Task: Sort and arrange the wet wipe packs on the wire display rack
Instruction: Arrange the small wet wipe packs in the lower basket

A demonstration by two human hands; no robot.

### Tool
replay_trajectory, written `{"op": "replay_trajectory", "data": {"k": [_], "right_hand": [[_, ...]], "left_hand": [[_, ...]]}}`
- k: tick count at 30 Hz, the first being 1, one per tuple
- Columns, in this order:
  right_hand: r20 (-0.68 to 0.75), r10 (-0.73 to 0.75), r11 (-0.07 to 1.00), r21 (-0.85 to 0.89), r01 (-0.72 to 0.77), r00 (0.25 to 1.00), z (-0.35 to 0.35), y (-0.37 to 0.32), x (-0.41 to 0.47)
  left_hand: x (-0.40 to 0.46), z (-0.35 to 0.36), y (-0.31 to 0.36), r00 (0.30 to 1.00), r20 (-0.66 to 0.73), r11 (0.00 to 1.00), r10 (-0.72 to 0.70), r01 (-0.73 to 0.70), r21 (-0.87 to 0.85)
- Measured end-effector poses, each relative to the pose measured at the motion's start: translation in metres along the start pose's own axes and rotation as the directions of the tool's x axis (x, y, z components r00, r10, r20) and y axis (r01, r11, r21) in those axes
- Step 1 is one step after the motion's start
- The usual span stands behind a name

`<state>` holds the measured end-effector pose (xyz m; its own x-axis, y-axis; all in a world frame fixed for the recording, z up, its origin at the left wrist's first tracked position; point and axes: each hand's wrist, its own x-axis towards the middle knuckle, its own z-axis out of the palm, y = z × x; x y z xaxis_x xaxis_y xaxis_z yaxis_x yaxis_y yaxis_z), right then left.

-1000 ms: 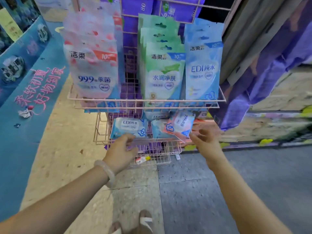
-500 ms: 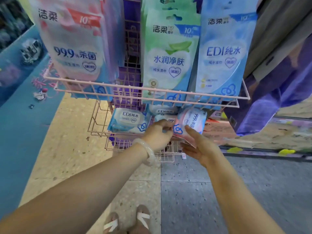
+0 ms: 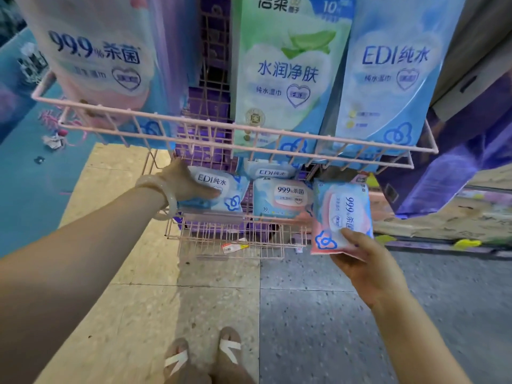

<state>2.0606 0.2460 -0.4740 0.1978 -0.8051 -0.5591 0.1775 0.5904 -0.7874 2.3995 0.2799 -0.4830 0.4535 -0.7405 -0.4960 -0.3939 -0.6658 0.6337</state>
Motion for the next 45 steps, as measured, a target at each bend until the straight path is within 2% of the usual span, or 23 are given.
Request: {"op": "replay_trajectory", "data": {"k": [4,7,12,15,18,21,28,32,35,39,43,45], "right_hand": [[-0.01,-0.045,0.994,-0.1,0.044,0.999,-0.008,0.0,-0.009],[-0.031,-0.062,0.989,-0.133,0.057,0.998,-0.01,0.002,-0.014],[-0.043,-0.047,0.997,-0.065,0.044,0.998,-0.011,0.007,-0.018],[-0.037,-0.026,0.999,-0.022,0.025,0.999,-0.009,0.007,-0.018],[-0.026,-0.037,0.999,-0.034,0.036,0.999,-0.005,0.004,-0.019],[-0.013,-0.05,0.998,-0.05,0.05,0.999,-0.003,0.002,-0.02],[-0.027,-0.062,0.996,-0.062,0.06,0.998,-0.006,0.003,-0.027],[-0.047,-0.057,0.995,-0.079,0.054,0.997,-0.013,0.006,-0.031],[-0.061,-0.055,0.995,-0.082,0.05,0.997,-0.017,0.006,-0.033],[-0.086,-0.044,0.997,-0.073,0.037,0.995,-0.02,0.011,-0.034],[-0.091,-0.023,0.997,-0.069,0.017,0.996,-0.021,0.02,-0.035],[-0.08,-0.023,0.998,-0.066,0.018,0.997,-0.02,0.022,-0.035]], "left_hand": [[-0.004,0.01,-0.001,0.998,-0.053,0.977,0.044,-0.055,-0.207],[-0.008,0.01,-0.002,0.993,-0.101,0.972,0.053,-0.075,-0.224],[-0.01,0.011,-0.003,0.99,-0.112,0.951,0.09,-0.119,-0.286],[-0.011,0.012,-0.003,0.989,-0.132,0.915,0.071,-0.117,-0.387],[-0.011,0.01,-0.008,0.998,-0.062,0.817,0.015,-0.048,-0.574],[-0.013,0.004,-0.012,0.998,0.022,0.752,0.065,-0.035,-0.658],[-0.007,-0.018,-0.015,0.979,-0.018,0.625,0.204,-0.144,-0.767],[-0.006,-0.019,-0.014,0.969,-0.02,0.631,0.248,-0.177,-0.755],[-0.003,-0.014,-0.013,0.975,-0.051,0.633,0.218,-0.181,-0.753],[0.002,-0.004,-0.014,0.988,-0.124,0.652,0.093,-0.154,-0.742],[0.008,-0.001,-0.01,0.984,-0.175,0.657,0.033,-0.153,-0.738],[0.01,-0.004,-0.01,0.986,-0.169,0.627,0.002,-0.133,-0.768]]}}
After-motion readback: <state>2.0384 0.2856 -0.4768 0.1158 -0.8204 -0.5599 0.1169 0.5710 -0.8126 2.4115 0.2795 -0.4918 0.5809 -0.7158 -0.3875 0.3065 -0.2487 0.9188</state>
